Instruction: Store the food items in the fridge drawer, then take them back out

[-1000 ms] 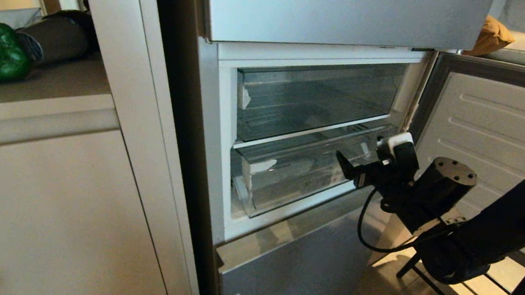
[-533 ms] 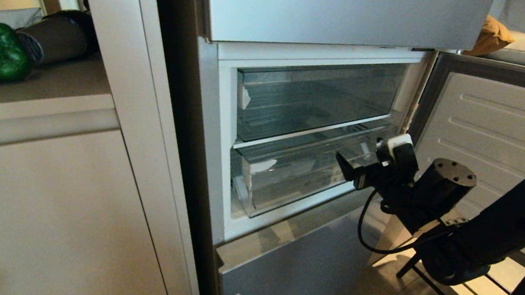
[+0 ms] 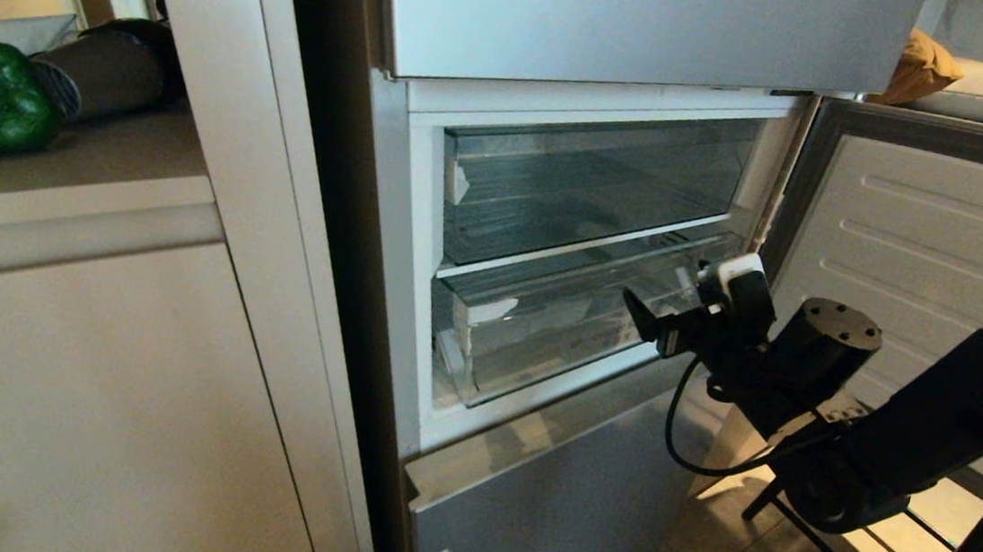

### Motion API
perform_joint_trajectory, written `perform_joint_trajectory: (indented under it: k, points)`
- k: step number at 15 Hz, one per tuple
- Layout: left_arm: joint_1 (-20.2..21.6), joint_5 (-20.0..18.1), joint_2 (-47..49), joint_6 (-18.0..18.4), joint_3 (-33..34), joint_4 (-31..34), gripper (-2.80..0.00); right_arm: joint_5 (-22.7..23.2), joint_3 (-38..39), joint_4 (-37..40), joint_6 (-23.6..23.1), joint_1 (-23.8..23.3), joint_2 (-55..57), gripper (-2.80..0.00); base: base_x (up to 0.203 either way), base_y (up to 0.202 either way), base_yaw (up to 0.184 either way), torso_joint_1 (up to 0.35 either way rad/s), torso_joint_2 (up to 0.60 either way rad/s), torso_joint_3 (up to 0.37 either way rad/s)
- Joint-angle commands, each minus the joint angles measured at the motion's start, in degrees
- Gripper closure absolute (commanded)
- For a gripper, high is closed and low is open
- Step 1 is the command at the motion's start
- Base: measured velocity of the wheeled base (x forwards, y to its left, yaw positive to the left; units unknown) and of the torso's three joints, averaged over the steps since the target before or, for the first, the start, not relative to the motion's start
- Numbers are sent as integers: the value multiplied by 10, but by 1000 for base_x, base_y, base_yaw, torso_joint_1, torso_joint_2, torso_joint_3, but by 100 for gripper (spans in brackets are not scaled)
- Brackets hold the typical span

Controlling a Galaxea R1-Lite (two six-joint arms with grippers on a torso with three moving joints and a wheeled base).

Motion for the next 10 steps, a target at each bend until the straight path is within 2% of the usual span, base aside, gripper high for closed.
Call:
perform_joint_trajectory:
  k: [1, 10]
  points:
    - [0, 0, 0, 0, 4, 0, 0, 0, -7, -5, -1, 0, 10, -280, 0, 0, 0, 0, 0, 0]
    - [0, 0, 0, 0, 4, 0, 0, 0, -47, 14, -1, -1, 27, -280, 0, 0, 0, 0, 0, 0]
